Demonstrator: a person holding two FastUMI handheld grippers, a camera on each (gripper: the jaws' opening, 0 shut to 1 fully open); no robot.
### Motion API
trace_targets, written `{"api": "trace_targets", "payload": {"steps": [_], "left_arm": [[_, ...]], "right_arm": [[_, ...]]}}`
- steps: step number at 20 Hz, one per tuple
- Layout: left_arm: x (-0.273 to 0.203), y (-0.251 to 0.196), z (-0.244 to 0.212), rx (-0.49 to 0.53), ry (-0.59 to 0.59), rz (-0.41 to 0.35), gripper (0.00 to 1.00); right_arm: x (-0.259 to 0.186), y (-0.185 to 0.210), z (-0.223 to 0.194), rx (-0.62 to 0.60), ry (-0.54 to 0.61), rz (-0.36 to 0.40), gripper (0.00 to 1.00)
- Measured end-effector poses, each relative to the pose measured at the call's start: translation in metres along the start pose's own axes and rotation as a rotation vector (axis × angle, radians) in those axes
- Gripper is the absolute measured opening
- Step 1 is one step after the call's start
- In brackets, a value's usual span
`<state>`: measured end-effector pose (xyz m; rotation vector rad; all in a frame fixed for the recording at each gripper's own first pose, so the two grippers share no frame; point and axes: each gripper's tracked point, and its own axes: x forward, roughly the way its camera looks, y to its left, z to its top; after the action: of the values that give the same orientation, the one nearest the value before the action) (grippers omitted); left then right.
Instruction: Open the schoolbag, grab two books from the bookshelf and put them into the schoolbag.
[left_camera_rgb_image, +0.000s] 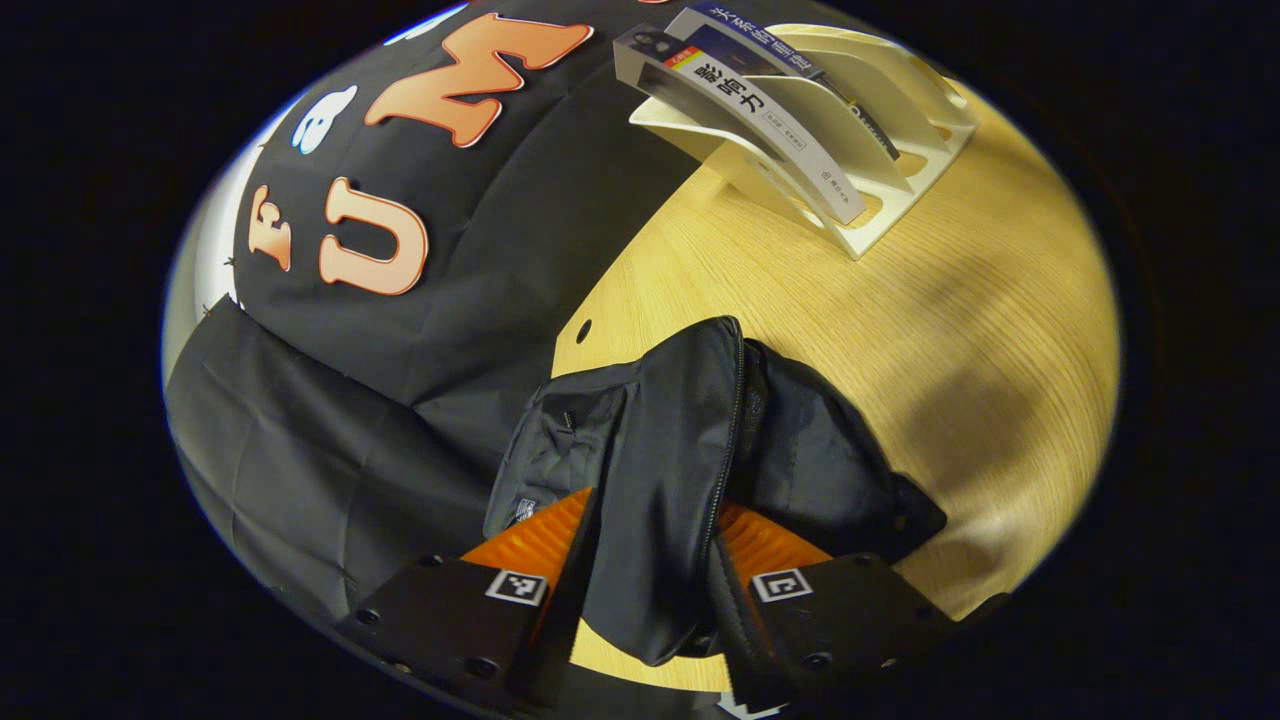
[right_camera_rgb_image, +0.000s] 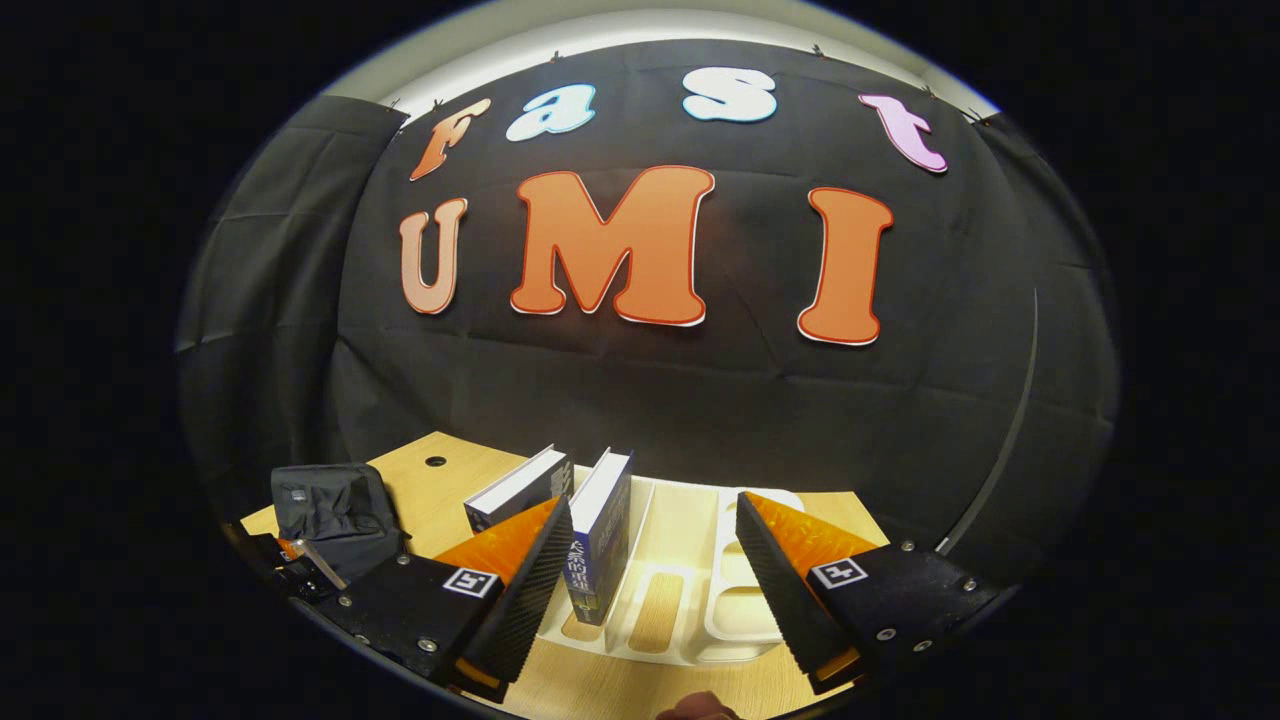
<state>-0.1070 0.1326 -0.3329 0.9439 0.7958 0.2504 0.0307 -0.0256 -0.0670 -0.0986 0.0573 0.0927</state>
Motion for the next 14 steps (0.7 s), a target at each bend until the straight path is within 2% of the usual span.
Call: {"api": "trace_targets", "payload": {"steps": [1,2,3,5,6,8,11,14], "left_arm": [[0.005,0.0,0.0,0.008,0.006,-0.006,0.55],[0.011,-0.001,0.001,0.019,0.013,-0.016,0.41],[0.016,-0.002,-0.001,0.024,0.028,-0.024,0.49],[0.024,-0.005,-0.006,0.035,0.053,-0.037,0.49],[0.026,-0.005,-0.005,0.035,0.064,-0.051,0.44],[0.022,-0.004,-0.002,-0.003,0.071,-0.085,0.22],[0.016,0.015,0.006,-0.055,0.078,-0.139,0.12],[0.006,0.038,0.016,-0.117,0.078,-0.232,0.09]], "right_arm": [[-0.001,0.001,0.002,-0.002,-0.004,0.007,0.98],[-0.001,0.002,0.005,-0.003,-0.011,0.011,0.98],[-0.001,0.002,0.007,-0.004,-0.016,0.013,0.98],[-0.001,0.002,0.008,-0.007,-0.025,0.013,0.98],[0.0,0.001,0.01,-0.006,-0.025,0.015,0.98],[0.001,0.004,0.007,-0.009,-0.01,0.029,0.98],[0.006,0.006,0.004,-0.027,0.021,0.042,0.98],[0.012,0.014,0.0,-0.041,0.063,0.058,0.98]]}}
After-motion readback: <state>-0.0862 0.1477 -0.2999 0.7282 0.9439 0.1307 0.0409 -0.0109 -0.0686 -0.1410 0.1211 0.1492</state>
